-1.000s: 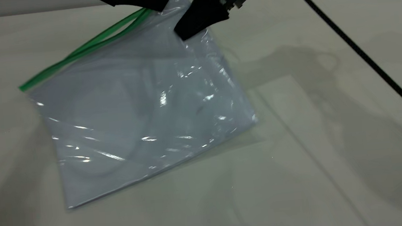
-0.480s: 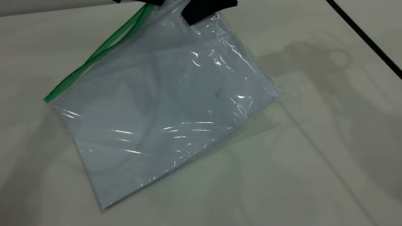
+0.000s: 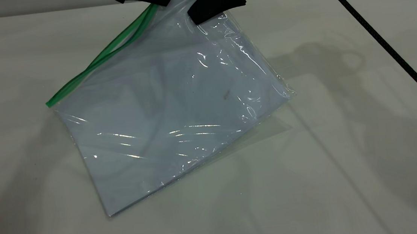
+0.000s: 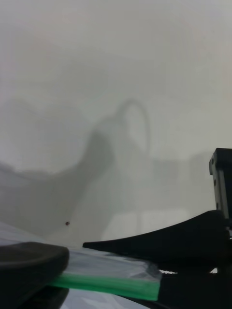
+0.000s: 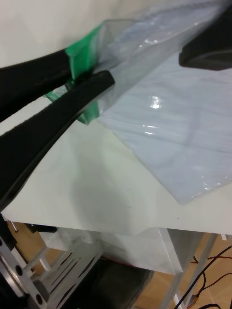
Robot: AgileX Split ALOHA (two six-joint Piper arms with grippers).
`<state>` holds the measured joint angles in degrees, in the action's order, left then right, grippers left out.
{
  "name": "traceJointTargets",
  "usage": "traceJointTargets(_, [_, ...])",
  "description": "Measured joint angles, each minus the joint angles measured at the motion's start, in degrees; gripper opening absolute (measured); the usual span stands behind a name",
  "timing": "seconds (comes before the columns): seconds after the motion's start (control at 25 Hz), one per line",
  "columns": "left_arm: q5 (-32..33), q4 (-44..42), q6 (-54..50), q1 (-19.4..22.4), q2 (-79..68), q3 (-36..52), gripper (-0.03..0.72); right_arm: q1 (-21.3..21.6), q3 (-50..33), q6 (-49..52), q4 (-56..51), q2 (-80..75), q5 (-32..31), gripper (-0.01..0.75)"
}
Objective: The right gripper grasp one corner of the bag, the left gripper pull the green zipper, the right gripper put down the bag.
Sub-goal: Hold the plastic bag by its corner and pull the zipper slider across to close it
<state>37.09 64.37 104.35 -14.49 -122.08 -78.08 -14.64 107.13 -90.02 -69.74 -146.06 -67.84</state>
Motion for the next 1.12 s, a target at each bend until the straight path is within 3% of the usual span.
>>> traceJointTargets(1.12, [-0.5, -2.2, -2.2, 0.1, -0.1, 0.1, 0.063, 0.2, -0.1, 0.0, -0.6, 0.0, 0.0, 0.034])
